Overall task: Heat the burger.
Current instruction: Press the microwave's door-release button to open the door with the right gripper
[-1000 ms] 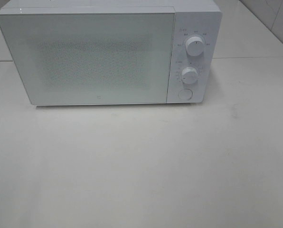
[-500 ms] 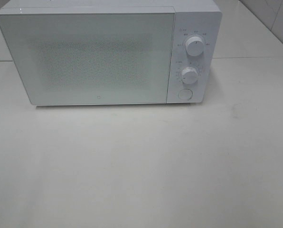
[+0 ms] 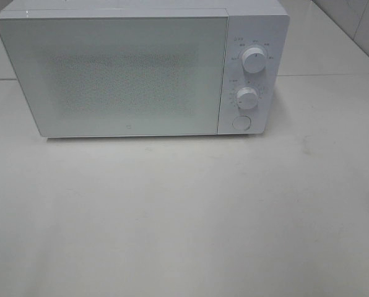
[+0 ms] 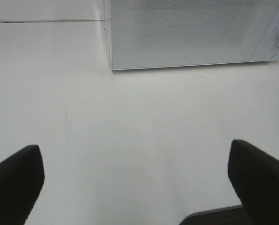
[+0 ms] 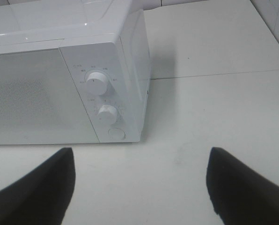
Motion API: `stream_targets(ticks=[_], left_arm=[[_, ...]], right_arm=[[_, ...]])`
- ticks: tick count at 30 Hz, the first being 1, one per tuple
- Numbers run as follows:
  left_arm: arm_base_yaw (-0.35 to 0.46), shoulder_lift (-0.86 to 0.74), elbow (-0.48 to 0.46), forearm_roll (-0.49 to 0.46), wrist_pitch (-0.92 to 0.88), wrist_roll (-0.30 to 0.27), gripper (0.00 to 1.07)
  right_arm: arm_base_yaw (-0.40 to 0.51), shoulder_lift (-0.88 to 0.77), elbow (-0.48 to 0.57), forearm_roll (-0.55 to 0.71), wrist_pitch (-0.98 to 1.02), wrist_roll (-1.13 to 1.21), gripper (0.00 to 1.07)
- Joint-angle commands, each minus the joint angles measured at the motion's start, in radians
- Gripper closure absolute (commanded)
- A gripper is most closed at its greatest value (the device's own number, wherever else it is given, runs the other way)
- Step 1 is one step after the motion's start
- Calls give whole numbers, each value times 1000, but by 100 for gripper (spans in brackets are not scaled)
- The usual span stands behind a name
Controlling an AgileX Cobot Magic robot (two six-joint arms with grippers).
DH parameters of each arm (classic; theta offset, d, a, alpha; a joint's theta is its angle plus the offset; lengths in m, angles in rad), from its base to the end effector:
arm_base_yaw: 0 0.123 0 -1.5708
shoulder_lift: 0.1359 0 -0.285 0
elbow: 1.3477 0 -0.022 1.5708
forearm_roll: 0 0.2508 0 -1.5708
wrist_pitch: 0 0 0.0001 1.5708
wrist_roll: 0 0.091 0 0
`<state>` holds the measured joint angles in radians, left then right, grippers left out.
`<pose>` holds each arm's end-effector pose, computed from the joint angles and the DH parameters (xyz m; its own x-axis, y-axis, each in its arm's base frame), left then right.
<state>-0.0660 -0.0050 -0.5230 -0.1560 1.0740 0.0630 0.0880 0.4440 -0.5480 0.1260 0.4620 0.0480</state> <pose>-0.0103 -0.0118 0.2833 -0.4395 0.0173 -0.8981 0.1827 0.9806 -0.0705 0.0904 0.0131 0.3243 -0.2827 0.1356 -0.9496 -0.0975 0.9808 0.1691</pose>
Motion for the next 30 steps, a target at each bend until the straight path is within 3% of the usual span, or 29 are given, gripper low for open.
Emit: stream_targets(ticks=[1,14,30], left_arm=[[3,-17,3,-8,-11,-2,6],[3,-17,3,-8,-11,-2,6],[3,-17,3,-8,-11,-2,6]], right_arm=[[-3,60,-8,1,-81,-6,32],[-3,320,5,1,-349,-6,32],[-3,583,161,1,-917,-6,32]])
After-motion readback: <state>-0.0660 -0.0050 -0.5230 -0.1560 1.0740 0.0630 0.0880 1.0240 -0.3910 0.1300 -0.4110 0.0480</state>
